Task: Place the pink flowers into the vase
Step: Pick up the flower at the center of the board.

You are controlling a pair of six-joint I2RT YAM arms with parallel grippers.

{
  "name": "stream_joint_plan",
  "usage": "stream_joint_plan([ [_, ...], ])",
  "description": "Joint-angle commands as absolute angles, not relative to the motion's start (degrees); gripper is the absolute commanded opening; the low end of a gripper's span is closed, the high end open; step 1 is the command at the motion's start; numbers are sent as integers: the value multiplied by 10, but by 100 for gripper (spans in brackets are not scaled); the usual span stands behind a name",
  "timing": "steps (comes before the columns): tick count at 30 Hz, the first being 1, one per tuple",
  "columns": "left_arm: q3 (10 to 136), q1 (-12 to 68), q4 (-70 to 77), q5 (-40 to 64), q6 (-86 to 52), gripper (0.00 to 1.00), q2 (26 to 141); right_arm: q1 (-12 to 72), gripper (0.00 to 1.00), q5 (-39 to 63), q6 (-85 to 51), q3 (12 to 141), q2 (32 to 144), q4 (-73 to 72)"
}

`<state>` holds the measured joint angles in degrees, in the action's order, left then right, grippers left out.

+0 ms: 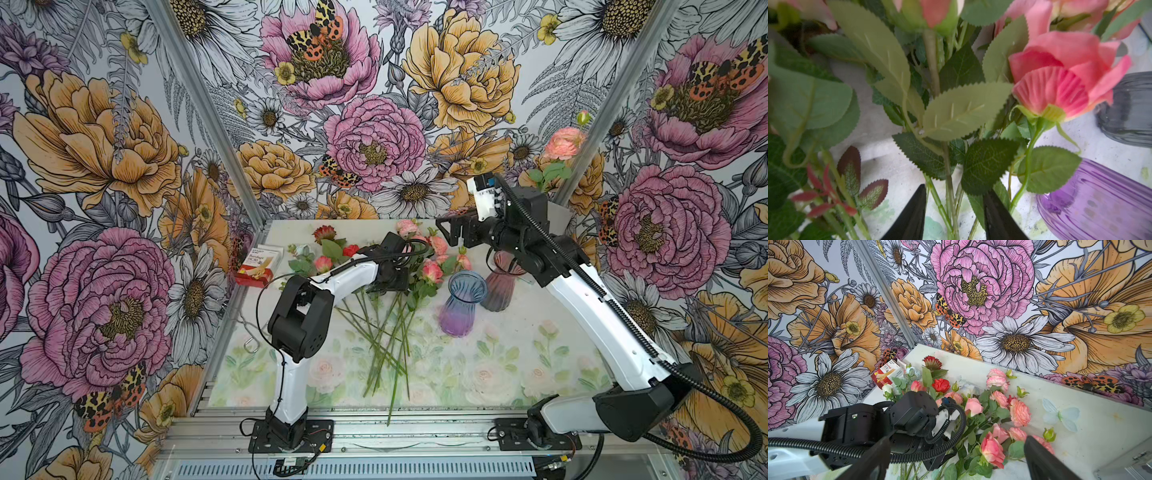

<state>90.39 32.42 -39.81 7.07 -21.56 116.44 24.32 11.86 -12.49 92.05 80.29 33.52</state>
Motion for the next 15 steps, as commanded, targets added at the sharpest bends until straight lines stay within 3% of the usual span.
stream_joint_plan([
  [1,927,310,-399,62,-221,41,1189,243,99,109,-120,915,795,331],
  [15,967,314,-399,50,-216,23,1215,238,99,108,-114,908,798,332],
])
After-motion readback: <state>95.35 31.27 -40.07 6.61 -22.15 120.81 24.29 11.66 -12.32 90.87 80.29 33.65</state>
